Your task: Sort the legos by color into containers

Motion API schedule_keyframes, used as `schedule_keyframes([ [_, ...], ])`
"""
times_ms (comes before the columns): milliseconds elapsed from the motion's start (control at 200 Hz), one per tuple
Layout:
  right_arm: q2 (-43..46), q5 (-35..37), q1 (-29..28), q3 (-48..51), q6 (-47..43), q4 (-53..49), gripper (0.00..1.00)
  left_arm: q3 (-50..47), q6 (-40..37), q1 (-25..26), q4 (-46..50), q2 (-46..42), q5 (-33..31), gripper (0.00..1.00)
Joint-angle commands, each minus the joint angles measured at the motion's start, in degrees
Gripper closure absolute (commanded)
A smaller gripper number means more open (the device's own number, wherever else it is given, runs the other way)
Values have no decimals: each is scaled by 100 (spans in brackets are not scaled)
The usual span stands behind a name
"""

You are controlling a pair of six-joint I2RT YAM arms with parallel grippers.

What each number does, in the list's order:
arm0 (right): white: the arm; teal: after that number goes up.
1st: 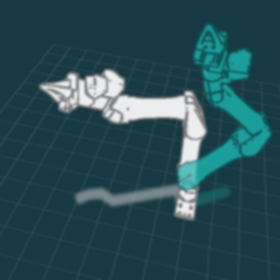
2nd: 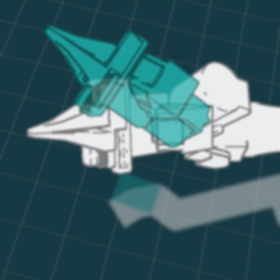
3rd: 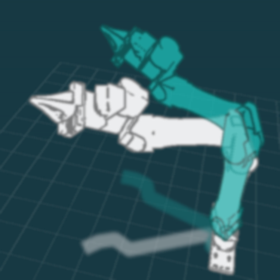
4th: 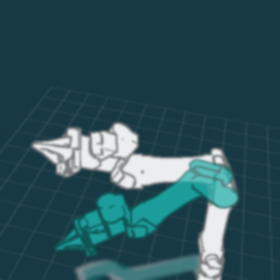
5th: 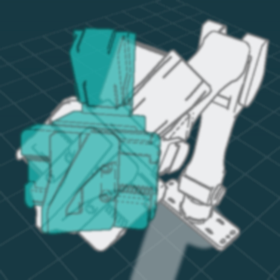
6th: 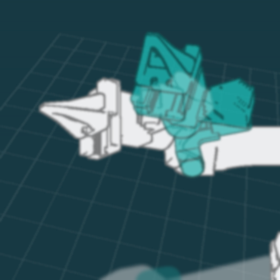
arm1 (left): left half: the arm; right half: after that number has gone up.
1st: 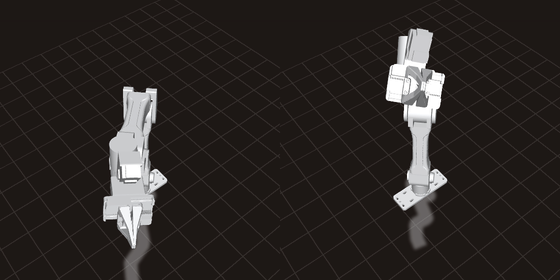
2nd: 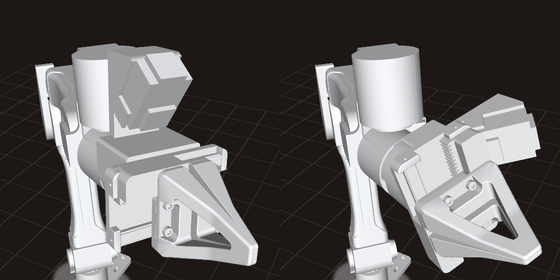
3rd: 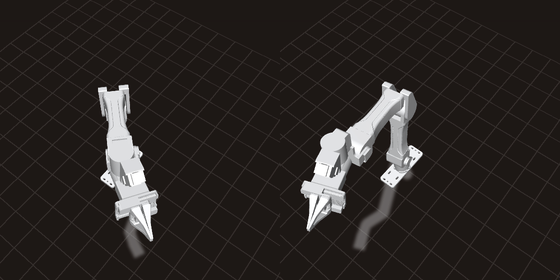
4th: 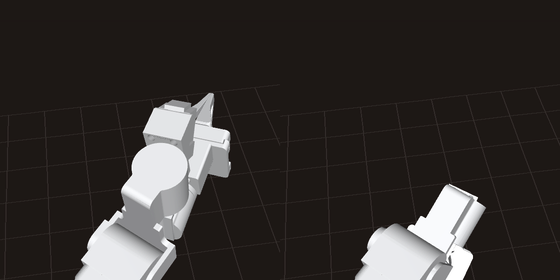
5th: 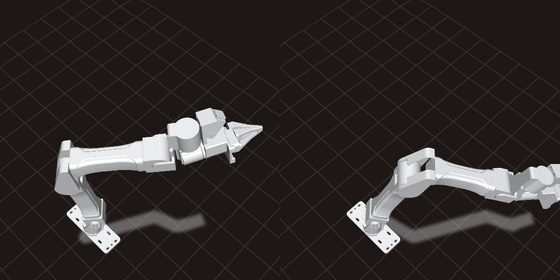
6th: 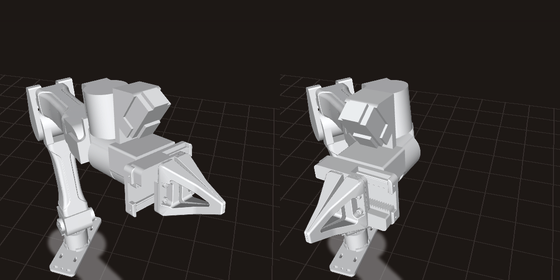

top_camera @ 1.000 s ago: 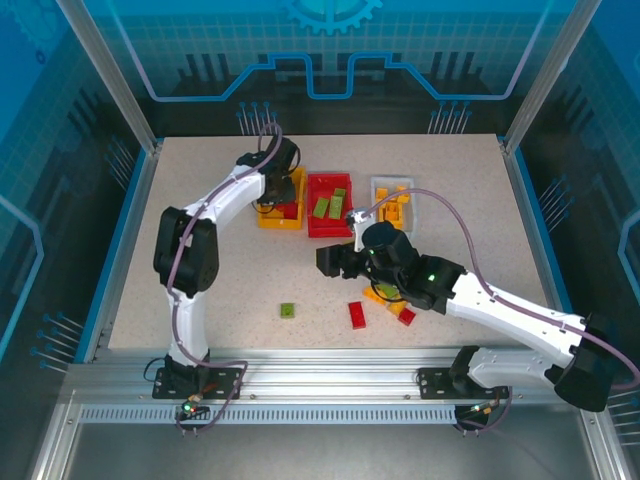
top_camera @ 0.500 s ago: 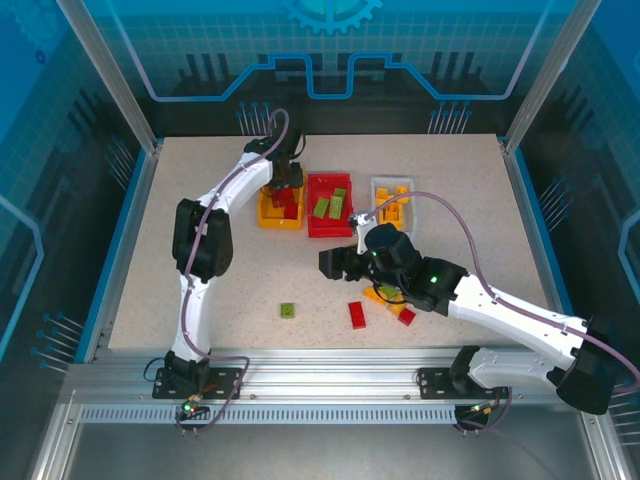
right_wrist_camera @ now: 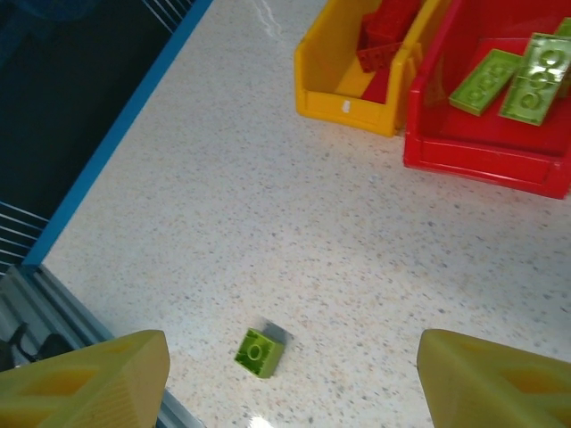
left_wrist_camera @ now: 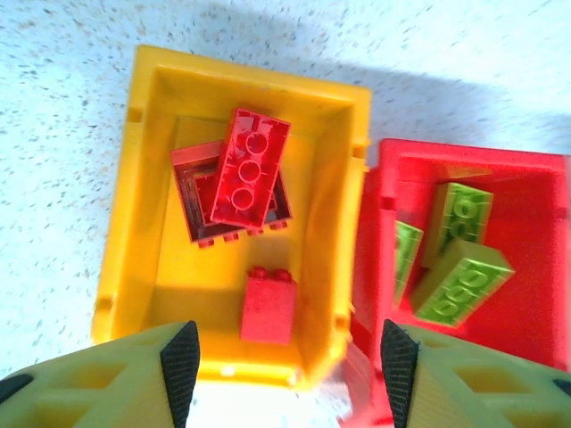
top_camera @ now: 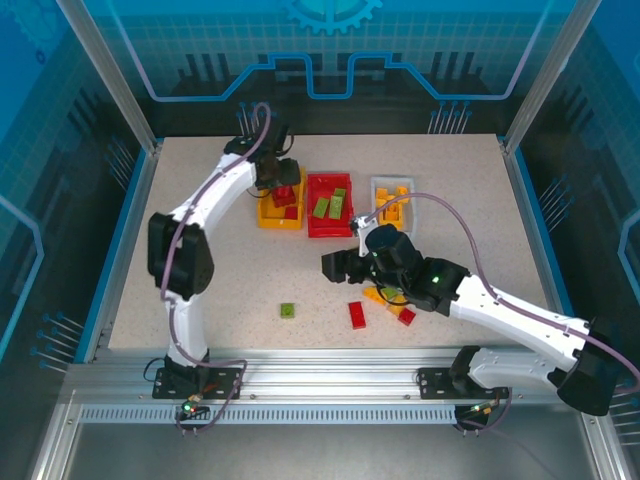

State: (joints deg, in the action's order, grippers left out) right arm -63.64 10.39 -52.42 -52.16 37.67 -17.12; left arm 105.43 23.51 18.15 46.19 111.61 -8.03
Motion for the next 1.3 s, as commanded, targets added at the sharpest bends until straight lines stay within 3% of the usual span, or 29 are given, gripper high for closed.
schedule_keyframes([
  [0,125,338,64,-319,-137,-633,26,-552,284,69,-185,-944,371,40],
  [130,-102,362,-122,-394,-137,-988,26,-1402,492,313,-252,-1967,516,38],
  [400,-1356,700,-1178,-626,327,-1042,25,-3922,1058,679,-469,-4376,585,35],
  [605,-2986,747,-1620,-1529,1141,-1276,24,-5796,1525,696,-819,-6516,622,32],
  [735,-3899,587,-1700,-2148,1517,-1490,24,-6322,1743,707,-603,-7495,648,32],
  [990,-5127,402,-1597,-3201,1886,-2424,28,-6387,1798,707,107,-8129,632,32],
  [1196,-5436,243,-1556,-3405,1843,-2198,38,-6335,1789,707,103,-8078,705,32],
  [1296,-5576,231,-1500,-3455,1886,-2245,47,-6356,1815,707,19,-8043,737,32],
])
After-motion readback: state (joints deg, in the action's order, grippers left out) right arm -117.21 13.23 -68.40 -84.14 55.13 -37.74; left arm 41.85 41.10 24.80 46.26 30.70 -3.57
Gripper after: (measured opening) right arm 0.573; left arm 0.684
